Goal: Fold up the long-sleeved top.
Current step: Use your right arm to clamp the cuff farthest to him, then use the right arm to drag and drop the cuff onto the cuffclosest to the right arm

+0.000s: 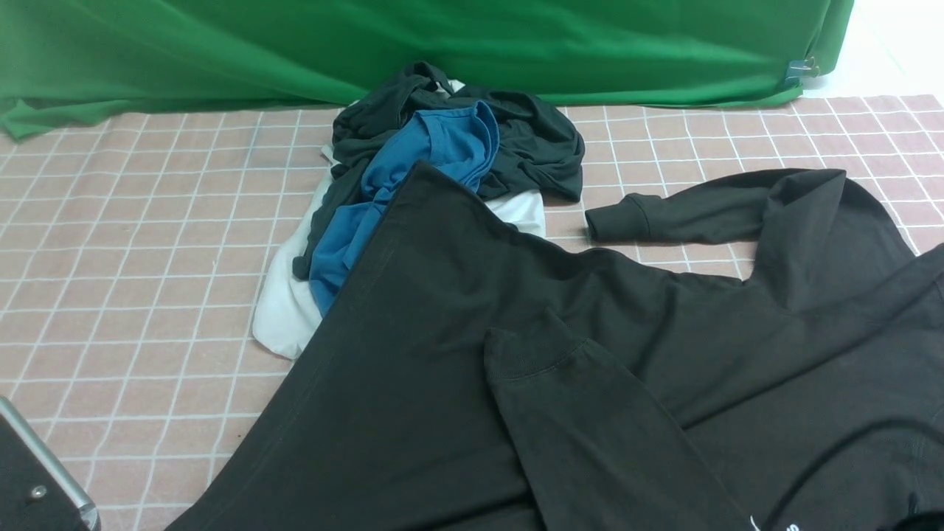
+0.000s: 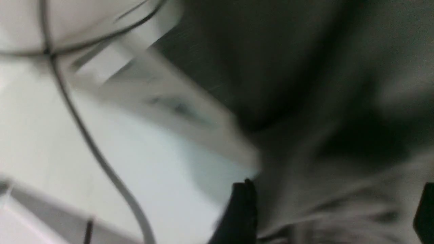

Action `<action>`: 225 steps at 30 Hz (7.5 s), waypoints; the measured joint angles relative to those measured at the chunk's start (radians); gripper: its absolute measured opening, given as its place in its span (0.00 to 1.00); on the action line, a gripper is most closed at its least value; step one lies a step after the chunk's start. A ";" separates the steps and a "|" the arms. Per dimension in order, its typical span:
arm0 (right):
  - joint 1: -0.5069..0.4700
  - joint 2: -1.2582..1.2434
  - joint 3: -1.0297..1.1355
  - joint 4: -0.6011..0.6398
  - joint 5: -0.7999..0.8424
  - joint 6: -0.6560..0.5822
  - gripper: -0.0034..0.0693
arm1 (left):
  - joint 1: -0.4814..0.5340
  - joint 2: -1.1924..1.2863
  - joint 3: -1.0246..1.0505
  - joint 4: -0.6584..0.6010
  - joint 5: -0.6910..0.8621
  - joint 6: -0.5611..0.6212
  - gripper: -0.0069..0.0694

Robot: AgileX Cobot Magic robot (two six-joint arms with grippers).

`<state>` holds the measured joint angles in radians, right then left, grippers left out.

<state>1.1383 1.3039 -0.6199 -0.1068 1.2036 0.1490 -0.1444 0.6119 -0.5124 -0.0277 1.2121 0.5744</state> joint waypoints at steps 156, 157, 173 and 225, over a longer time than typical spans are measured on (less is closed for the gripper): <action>-1.097 0.873 -1.857 0.033 0.021 -0.294 0.16 | 0.000 -0.001 0.000 0.028 -0.234 0.019 0.13; -1.094 0.849 -1.857 0.033 0.021 -0.284 0.16 | 0.000 -0.001 0.000 0.028 -0.233 0.019 0.13; -0.960 0.437 -1.158 0.025 -0.037 -0.131 0.16 | 0.000 -0.001 0.000 0.019 -0.226 0.019 0.13; -0.487 0.175 -0.390 -0.068 -0.178 0.178 0.63 | 0.000 -0.001 0.000 -0.037 -0.231 0.019 0.13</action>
<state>0.6516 1.4792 -1.0096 -0.1748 1.0260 0.3270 -0.1444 0.6111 -0.5124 -0.0642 0.9812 0.5939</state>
